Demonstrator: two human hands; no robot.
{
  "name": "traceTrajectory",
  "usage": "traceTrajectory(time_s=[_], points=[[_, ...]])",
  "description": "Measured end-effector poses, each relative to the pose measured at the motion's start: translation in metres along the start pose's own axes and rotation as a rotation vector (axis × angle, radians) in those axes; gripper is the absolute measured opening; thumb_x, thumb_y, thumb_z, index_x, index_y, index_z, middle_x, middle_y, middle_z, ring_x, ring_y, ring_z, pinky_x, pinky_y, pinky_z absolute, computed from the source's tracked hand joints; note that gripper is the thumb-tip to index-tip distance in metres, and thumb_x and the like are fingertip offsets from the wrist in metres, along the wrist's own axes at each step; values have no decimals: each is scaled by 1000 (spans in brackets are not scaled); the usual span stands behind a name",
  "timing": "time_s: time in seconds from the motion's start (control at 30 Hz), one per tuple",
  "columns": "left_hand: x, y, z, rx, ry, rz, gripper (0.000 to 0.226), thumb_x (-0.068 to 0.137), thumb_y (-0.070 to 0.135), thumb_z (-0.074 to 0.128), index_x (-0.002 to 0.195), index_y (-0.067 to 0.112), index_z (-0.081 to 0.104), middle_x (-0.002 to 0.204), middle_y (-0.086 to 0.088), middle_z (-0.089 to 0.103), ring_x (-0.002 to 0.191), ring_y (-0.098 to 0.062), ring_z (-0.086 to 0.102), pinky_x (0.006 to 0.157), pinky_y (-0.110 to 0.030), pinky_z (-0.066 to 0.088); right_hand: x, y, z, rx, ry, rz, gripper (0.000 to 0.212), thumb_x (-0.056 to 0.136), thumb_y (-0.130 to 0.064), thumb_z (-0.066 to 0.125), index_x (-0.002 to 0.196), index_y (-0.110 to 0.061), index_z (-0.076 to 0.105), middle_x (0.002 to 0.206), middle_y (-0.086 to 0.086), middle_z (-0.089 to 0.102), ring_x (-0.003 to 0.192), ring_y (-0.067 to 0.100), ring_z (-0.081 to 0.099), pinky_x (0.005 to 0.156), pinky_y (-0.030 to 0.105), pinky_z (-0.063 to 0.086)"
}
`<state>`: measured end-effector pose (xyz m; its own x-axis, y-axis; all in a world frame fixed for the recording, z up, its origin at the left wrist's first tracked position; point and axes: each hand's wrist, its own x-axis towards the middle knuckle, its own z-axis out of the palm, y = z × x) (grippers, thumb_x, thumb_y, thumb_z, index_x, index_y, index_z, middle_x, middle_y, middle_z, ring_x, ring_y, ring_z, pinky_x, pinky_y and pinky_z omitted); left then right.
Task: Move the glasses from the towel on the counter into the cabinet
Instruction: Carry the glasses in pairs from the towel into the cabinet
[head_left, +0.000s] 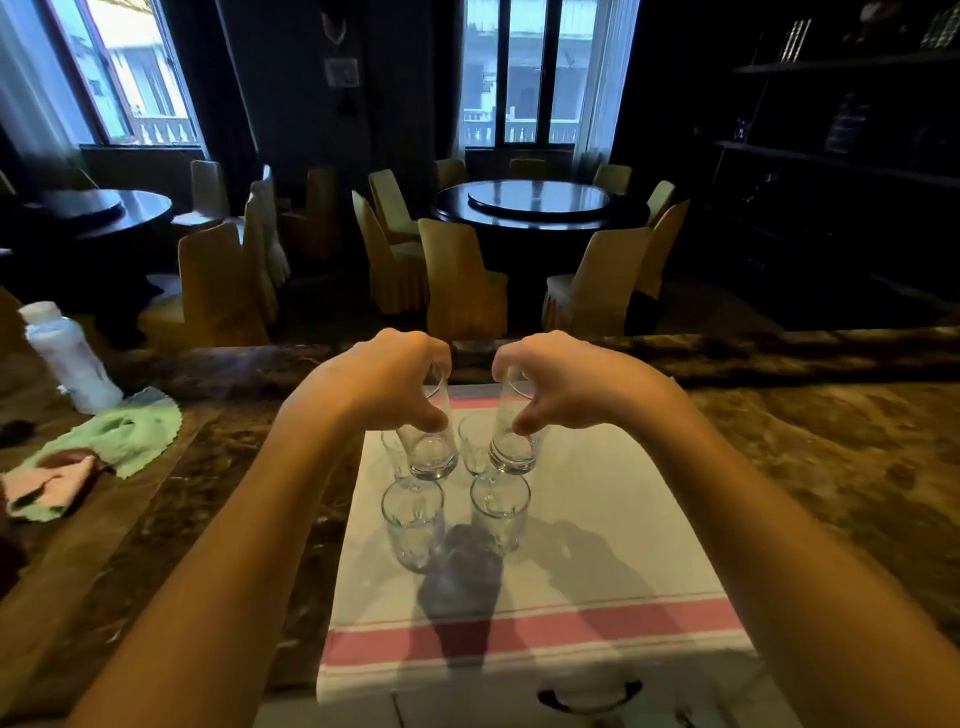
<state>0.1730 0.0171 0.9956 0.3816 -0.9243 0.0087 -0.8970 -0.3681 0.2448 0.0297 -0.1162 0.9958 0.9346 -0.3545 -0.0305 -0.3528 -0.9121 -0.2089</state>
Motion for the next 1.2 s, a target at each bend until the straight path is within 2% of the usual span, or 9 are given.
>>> traceTrajectory(time_s=[0.1,0.27,0.37,0.47,0.57,0.63,0.87,0.97,1.2], points=[[-36,29,16,-37,-33,-37,50,79,29,80,124,26,57,125,3,59,104,-15,58,80,-25,46,-42,-2,10,16,-13,-4,55,80,-22,79,128,-22,53,126,4,55,93,19,60,70,28,49],[-87,64,56,-98,-78,-76,52,79,27,80,126,29,56,127,5,58,93,-8,53,56,-9,36,-104,-5,37,66,-29,5,58,80,-22,80,131,-23,52,130,3,56,88,14,56,68,25,46],[-111,74,84,-98,-104,-95,52,80,28,79,126,30,56,131,4,57,102,-11,59,60,-8,34,-133,-7,60,52,-65,17,57,82,-23,78,132,-24,51,128,3,55,87,13,53,67,23,44],[-128,75,113,-84,-143,-92,52,80,31,79,127,32,55,130,3,56,104,-13,59,70,-12,37,-153,-7,89,39,-108,39,56,81,-25,78,130,-27,50,124,3,53,89,17,56,75,31,52],[-138,69,140,-73,-205,-103,55,79,33,79,127,36,52,123,3,53,88,-9,54,62,-12,38,-164,-5,118,29,-151,72,54,81,-27,78,127,-28,49,122,3,51,92,22,56,79,39,53],[-142,63,158,-72,-248,-109,57,78,33,80,128,37,51,118,3,51,86,-11,52,68,-19,46,-168,-6,138,16,-174,100,52,82,-28,76,125,-28,47,120,4,50,93,24,56,78,42,53],[-154,50,219,-140,-297,-94,59,79,30,78,131,35,51,128,1,50,103,-19,59,87,-35,54,-181,-5,203,44,-168,171,44,83,-23,71,119,-21,48,113,5,46,94,30,56,74,44,51],[-157,49,246,-142,-326,-110,58,79,33,77,130,36,49,133,1,45,109,-27,59,85,-39,55,-187,-4,232,60,-190,203,46,83,-21,71,122,-21,46,118,7,46,98,34,58,77,48,52],[-157,51,309,-157,-357,-169,55,83,32,74,130,33,47,120,-3,48,102,-28,61,84,-39,55,-198,12,290,47,-230,217,50,88,-12,65,133,-17,42,122,10,45,100,36,57,78,46,52]])
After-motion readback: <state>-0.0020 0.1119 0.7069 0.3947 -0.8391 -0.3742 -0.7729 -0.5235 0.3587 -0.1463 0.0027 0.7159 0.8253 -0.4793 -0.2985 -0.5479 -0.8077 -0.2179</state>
